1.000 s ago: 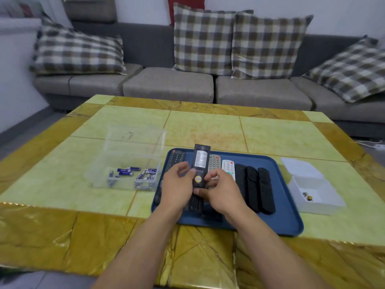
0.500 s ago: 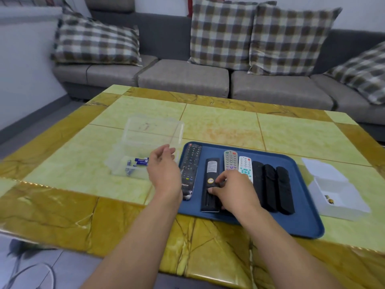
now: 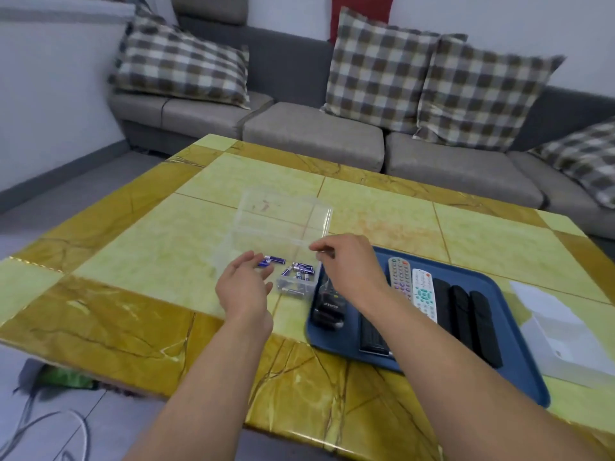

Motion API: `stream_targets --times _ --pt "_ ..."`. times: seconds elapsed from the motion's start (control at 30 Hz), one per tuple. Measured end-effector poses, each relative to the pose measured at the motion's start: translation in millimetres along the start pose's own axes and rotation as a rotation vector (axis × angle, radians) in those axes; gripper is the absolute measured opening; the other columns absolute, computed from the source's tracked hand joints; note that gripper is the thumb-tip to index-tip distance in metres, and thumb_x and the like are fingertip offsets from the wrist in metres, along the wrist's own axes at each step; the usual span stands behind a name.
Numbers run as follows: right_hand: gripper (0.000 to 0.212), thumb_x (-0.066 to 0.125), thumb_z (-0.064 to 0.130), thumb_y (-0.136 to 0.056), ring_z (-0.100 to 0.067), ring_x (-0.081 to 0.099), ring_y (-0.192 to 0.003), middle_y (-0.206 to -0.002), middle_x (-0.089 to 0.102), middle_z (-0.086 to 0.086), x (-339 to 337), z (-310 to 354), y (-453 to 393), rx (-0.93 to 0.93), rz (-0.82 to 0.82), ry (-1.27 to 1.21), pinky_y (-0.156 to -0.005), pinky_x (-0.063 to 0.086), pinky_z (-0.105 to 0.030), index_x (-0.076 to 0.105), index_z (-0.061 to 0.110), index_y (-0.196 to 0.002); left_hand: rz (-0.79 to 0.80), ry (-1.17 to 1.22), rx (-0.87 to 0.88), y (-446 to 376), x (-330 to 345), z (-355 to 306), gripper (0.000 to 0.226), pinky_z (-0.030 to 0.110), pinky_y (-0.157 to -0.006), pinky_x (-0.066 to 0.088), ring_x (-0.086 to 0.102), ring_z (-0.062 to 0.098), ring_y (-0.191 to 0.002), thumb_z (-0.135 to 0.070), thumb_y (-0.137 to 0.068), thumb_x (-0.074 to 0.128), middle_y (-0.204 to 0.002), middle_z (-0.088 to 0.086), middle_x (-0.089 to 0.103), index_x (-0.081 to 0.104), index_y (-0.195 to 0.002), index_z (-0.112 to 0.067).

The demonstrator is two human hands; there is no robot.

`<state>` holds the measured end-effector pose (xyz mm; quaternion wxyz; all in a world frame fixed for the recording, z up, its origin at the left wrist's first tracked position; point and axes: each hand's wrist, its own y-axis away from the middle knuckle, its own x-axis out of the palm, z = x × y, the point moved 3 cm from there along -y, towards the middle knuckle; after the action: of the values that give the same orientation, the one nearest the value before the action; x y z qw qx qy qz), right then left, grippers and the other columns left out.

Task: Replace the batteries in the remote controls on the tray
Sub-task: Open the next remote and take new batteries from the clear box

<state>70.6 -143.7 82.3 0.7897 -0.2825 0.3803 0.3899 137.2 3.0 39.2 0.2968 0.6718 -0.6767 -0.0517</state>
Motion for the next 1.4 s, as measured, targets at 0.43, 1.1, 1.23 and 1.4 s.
stream_targets --times 0.43,1.1,1.23,1.4 --pt "0.029 0.053 -0.007 -0.091 -0.036 0.059 -0.104 -0.113 0.056 -0.017 55 39 -48 -0.162 0.410 0.774 -0.075 0.044 -0.037 0.060 0.001 -0.118 0.173 -0.054 -0.175 -2 -12 -21 0.054 0.027 -0.069 0.051 0.061 0.028 -0.125 0.004 -0.102 0.020 -0.148 0.010 0.054 0.038 -0.151 -0.008" --pt "0.017 0.064 0.007 -0.085 -0.025 0.066 -0.081 -0.098 0.067 -0.009 72 31 -70 -0.150 0.485 0.637 -0.076 0.060 -0.036 0.070 0.009 -0.101 0.076 -0.009 -0.179 -3 -8 -18 0.023 0.032 -0.075 0.051 0.072 0.020 -0.103 -0.008 -0.102 0.041 -0.115 0.004 0.073 0.063 -0.106 -0.013" --pt "0.013 0.061 0.004 -0.083 -0.025 0.064 -0.077 -0.093 0.066 -0.008 83 33 -75 -0.156 0.535 0.659 -0.067 0.055 -0.031 0.068 0.011 -0.092 0.073 -0.020 -0.168 -2 -6 -16 0.019 0.034 -0.075 0.048 0.072 0.017 -0.096 -0.011 -0.100 0.044 -0.110 0.002 0.073 0.062 -0.094 -0.015" --pt "0.009 0.078 0.012 -0.080 -0.015 0.068 -0.074 -0.082 0.074 0.002 10 46 -64 -0.099 0.208 0.236 -0.072 0.059 -0.030 0.080 0.016 -0.089 -0.017 -0.037 -0.022 7 -5 -16 0.015 0.033 -0.069 0.046 0.059 0.017 -0.071 -0.025 -0.098 0.057 -0.084 0.001 0.067 0.065 -0.102 -0.014"
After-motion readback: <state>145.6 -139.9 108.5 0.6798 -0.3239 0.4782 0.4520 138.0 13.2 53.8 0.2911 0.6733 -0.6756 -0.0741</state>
